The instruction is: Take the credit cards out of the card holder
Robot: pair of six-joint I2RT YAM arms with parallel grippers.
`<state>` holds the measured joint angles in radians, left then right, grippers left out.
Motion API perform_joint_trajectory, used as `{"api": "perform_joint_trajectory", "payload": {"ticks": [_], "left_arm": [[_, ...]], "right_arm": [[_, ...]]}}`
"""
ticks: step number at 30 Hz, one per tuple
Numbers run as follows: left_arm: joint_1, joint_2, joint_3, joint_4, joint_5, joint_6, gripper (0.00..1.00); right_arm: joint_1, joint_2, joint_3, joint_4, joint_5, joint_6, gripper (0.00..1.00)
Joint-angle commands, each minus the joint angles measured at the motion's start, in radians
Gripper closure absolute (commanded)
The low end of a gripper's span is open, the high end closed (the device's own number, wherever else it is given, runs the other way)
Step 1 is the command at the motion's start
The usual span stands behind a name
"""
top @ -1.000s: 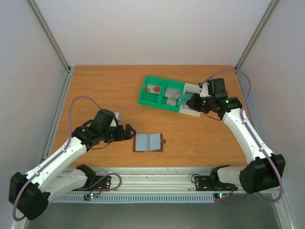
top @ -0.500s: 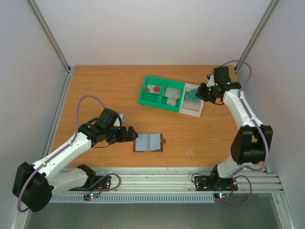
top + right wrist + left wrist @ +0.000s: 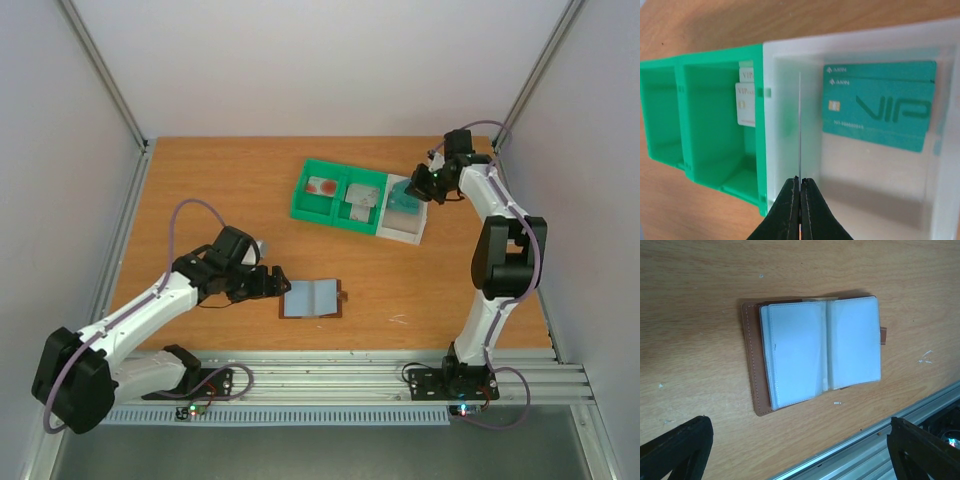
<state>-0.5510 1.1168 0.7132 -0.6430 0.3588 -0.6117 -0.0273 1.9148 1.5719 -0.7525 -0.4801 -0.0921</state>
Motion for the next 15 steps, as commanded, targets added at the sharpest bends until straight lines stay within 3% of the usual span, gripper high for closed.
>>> {"api": "perform_joint_trajectory", "payload": {"ticks": [1, 15], "left_arm": [[-0.001, 0.026, 0.044, 0.031, 0.017, 0.030, 0.05], [-0.001, 0.097, 0.079, 0.039, 0.028, 0.037, 0.09]], "right_arm": [[0.000, 0.064, 0.086, -0.024, -0.027, -0.018, 0.99], [0.000, 0.196, 0.230, -0.138, 0.044, -0.053, 0.97]]}}
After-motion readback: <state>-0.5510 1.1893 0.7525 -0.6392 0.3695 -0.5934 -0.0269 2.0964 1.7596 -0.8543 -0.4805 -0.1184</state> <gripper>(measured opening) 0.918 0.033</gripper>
